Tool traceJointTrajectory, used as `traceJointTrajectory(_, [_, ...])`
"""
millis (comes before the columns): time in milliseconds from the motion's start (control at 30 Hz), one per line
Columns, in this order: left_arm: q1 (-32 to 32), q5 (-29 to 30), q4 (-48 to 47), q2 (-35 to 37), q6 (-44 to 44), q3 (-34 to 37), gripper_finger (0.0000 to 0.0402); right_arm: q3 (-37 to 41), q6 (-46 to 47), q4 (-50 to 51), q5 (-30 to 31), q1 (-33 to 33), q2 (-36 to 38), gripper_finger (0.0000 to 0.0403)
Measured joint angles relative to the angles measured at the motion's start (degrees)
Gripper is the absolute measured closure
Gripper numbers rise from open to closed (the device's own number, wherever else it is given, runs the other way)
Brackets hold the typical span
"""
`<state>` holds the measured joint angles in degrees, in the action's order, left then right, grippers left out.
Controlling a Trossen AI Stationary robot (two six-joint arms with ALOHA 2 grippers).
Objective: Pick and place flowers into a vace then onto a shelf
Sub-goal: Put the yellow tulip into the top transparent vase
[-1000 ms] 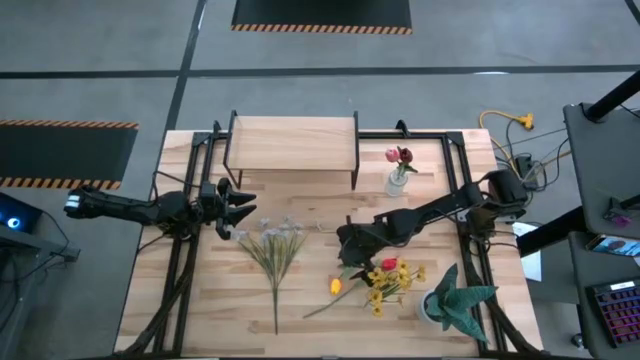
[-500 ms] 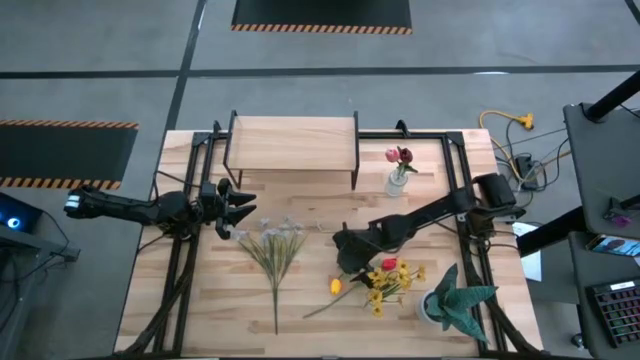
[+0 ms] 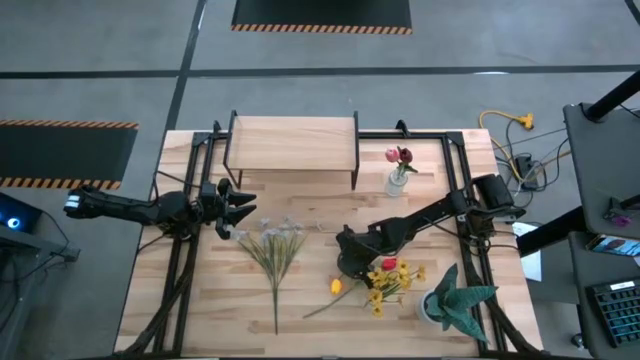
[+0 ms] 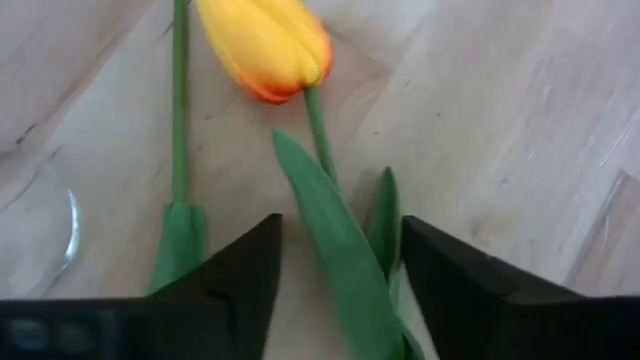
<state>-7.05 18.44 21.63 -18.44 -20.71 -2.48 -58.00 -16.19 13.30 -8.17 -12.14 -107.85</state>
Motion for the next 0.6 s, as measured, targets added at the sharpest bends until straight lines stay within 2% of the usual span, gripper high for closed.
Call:
traceJointTrajectory(300, [0.0, 0.0, 0.0, 0.0, -1.1, 0.0, 0.0242, 0.1, 8.6, 3.2, 1.4, 0.2, 1.5, 0.0383])
traceJointTrajectory(400, [0.0, 0.0, 0.0, 0.0, -1.2, 0.0, 0.0242, 0.5, 9.0, 4.7, 2.2, 0.4, 4.2, 0.0389])
traceJointTrajectory(600, [0.0, 0.0, 0.0, 0.0, -1.2, 0.0, 0.0242, 0.2, 8.9, 5.0, 4.6, 3.0, 14.3, 0.0393])
